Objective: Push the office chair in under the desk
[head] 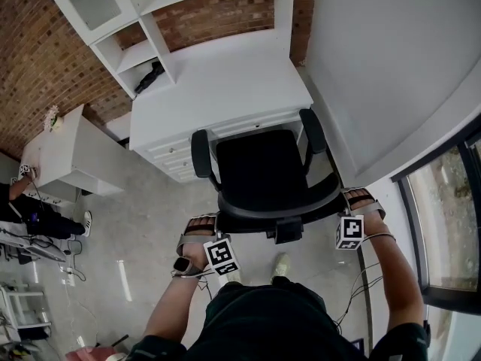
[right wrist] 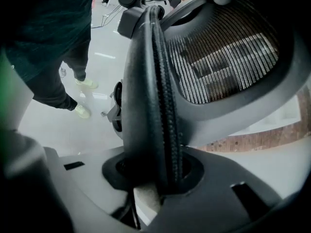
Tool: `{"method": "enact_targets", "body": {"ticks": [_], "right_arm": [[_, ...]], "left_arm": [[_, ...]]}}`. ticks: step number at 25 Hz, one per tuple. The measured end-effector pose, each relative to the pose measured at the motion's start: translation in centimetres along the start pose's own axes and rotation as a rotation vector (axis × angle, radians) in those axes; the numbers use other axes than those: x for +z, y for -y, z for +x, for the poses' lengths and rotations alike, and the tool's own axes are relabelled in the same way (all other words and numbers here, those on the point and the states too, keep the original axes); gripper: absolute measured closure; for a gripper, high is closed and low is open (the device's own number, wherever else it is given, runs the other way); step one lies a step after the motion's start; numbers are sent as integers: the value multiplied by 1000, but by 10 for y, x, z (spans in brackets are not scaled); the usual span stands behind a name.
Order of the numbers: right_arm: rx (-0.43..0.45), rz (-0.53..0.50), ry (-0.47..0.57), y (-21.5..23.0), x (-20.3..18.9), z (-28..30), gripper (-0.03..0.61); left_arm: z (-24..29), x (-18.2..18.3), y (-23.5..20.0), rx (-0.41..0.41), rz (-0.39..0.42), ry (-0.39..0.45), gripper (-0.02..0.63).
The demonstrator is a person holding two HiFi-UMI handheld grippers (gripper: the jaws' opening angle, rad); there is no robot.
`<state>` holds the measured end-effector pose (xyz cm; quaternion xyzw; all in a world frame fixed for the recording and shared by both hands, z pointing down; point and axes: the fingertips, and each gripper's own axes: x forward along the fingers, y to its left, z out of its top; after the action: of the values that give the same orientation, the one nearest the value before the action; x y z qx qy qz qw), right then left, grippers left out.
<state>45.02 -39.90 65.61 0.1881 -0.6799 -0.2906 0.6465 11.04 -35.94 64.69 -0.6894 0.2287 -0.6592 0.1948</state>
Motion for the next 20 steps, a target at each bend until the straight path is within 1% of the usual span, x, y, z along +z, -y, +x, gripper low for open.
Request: {"method": "enact_targets", "body": {"ticks": [7, 16, 20], "right_arm": [[9, -21, 26, 9, -16, 10, 491], [15, -7, 21, 11, -11, 14, 491], [9, 12, 29, 8, -11, 14, 477]], "left_arm": [[6, 16, -4, 6, -25, -16, 532], [9, 10, -8, 6, -25, -10, 531], [9, 11, -2, -11, -37, 4, 526]]}}
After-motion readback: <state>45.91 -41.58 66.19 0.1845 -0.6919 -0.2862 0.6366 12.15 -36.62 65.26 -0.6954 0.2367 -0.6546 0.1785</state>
